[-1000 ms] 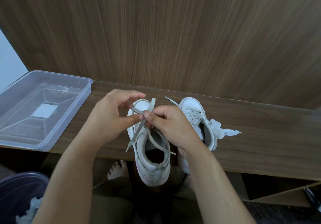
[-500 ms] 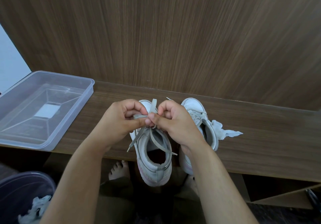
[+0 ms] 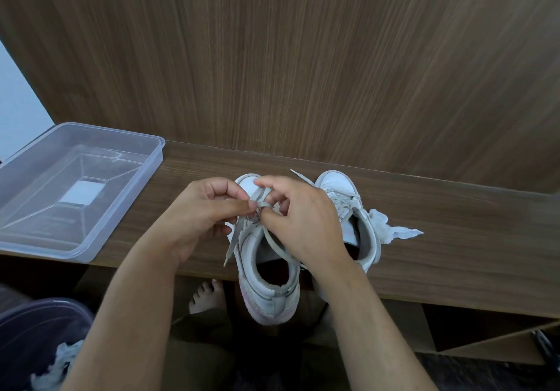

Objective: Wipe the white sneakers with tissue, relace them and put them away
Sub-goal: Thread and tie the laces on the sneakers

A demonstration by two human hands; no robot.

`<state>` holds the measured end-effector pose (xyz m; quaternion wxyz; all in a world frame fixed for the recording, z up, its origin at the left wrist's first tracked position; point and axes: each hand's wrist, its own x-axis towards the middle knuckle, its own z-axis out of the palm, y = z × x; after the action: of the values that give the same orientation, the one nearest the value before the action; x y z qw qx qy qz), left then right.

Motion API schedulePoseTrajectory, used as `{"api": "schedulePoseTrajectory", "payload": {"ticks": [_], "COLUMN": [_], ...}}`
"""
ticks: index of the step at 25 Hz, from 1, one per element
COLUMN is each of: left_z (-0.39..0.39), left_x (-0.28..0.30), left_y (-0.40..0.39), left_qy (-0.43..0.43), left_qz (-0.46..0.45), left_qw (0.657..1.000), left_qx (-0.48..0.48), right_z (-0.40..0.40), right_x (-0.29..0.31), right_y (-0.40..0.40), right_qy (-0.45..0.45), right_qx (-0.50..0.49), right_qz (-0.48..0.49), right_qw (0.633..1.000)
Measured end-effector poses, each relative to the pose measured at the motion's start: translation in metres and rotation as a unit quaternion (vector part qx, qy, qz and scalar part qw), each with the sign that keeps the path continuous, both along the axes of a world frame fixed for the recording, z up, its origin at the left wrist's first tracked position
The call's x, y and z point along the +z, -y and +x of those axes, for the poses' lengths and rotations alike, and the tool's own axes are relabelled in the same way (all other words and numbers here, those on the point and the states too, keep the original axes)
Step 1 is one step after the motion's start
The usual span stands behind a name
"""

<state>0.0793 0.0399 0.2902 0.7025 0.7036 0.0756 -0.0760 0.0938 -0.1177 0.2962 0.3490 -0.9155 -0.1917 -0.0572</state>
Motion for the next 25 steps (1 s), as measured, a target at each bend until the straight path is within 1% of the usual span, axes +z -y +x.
{"api": "schedulePoseTrajectory", "payload": {"ticks": [2,5,6,7,8,9,10,11,12,13,16,18,19,21,23,25], "left_z": [0.000,0.000,0.001,0.001,0.002,0.003,0.003,0.003,0.003,0.004,0.004,0.007,0.008,0.012,0.015,0.019], "left_x": [0.000,-0.002,-0.003,-0.004,-0.005,-0.006,-0.006,-0.005,-0.004,-0.004,-0.005,-0.009,-0.010,-0.013,-0.015,-0.019], "left_y": [0.000,0.000,0.001,0.001,0.002,0.002,0.003,0.003,0.005,0.006,0.008,0.005,0.003,-0.001,-0.001,-0.001], "left_qy": [0.014,0.049,0.060,0.069,0.073,0.075,0.074,0.070,0.062,0.052,0.031,0.013,0.000,-0.027,-0.051,-0.076], "left_qz": [-0.006,0.021,0.030,0.034,0.033,0.031,0.027,0.020,0.009,-0.005,-0.027,-0.047,-0.064,-0.097,-0.116,-0.121], "left_qw": [1.000,0.998,0.997,0.996,0.996,0.996,0.997,0.997,0.998,0.998,0.999,0.998,0.997,0.994,0.992,0.989], "left_qx": [0.005,0.024,0.030,0.034,0.034,0.031,0.027,0.024,0.022,0.022,0.019,0.029,0.036,0.038,0.024,0.027], "right_z": [0.000,-0.001,-0.001,-0.001,-0.001,0.000,0.000,0.000,0.001,0.001,-0.001,-0.002,-0.001,0.003,0.006,0.007], "right_x": [0.000,-0.001,-0.001,0.000,0.001,0.001,0.002,0.002,0.003,0.002,-0.001,-0.004,-0.006,-0.007,-0.007,-0.007], "right_y": [0.000,-0.001,-0.002,-0.003,-0.003,-0.002,0.000,0.002,0.003,0.004,0.000,-0.003,-0.004,-0.002,0.003,0.010], "right_qy": [0.006,-0.033,-0.053,-0.086,-0.130,-0.180,-0.218,-0.238,-0.236,-0.220,-0.127,-0.053,-0.027,-0.017,-0.031,-0.039], "right_qx": [-0.009,-0.005,-0.006,-0.009,-0.012,-0.006,0.003,0.013,0.021,0.024,0.010,-0.013,-0.025,-0.032,-0.002,0.043], "right_qz": [-0.015,-0.003,0.031,0.085,0.144,0.206,0.252,0.278,0.280,0.266,0.183,0.151,0.150,0.189,0.227,0.217], "right_qw": [1.000,0.999,0.998,0.993,0.981,0.962,0.943,0.931,0.930,0.938,0.975,0.987,0.988,0.981,0.973,0.975]}}
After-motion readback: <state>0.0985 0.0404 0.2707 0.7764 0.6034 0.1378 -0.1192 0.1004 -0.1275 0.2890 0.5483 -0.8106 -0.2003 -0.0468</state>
